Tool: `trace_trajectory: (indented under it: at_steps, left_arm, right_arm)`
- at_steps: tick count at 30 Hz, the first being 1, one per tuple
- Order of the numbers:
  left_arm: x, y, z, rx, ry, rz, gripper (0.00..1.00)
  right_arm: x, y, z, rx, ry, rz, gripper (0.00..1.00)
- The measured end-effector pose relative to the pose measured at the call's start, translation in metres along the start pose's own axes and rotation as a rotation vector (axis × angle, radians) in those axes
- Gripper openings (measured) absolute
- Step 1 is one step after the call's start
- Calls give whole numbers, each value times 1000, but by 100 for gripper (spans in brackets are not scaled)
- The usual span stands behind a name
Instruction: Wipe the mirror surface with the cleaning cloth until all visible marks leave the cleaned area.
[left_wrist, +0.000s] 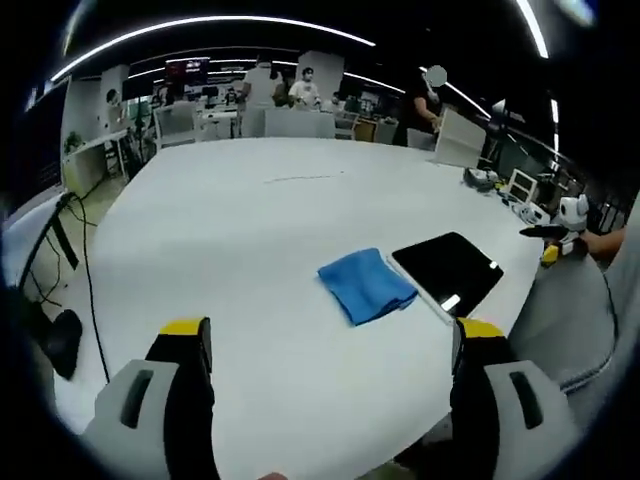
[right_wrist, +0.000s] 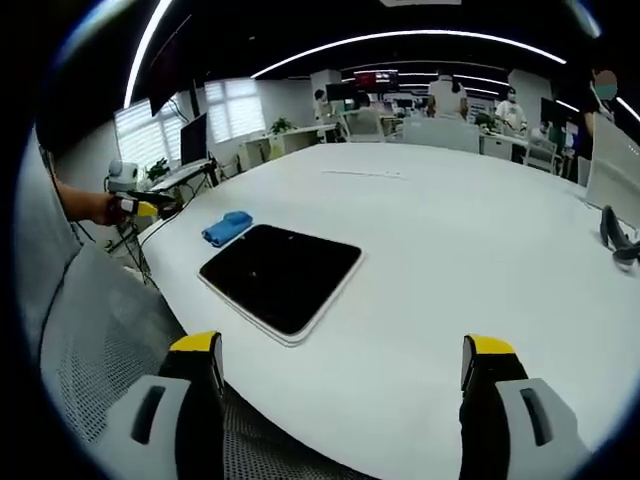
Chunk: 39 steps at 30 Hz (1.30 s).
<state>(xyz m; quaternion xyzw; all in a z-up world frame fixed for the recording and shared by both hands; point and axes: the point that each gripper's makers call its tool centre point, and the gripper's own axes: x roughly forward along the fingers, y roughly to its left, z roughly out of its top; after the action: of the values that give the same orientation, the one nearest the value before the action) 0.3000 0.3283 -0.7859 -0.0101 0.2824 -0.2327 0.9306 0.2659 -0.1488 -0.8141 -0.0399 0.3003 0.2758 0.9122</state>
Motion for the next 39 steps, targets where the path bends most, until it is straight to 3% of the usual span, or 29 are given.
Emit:
trace_trajectory:
  at_steps: [14, 23, 39]
  left_arm:
    - [4, -20, 6, -32, -30, -27, 99]
    - [7, -17, 14, -29, -46, -24, 99]
    - [10, -25, 12, -32, -34, -32, 99]
  right_arm:
    - [-2, -4, 6, 32, -36, -24, 98]
    - [-2, -5, 7, 38, -44, -24, 98]
    - [-2, -5, 8, 43, -45, -24, 97]
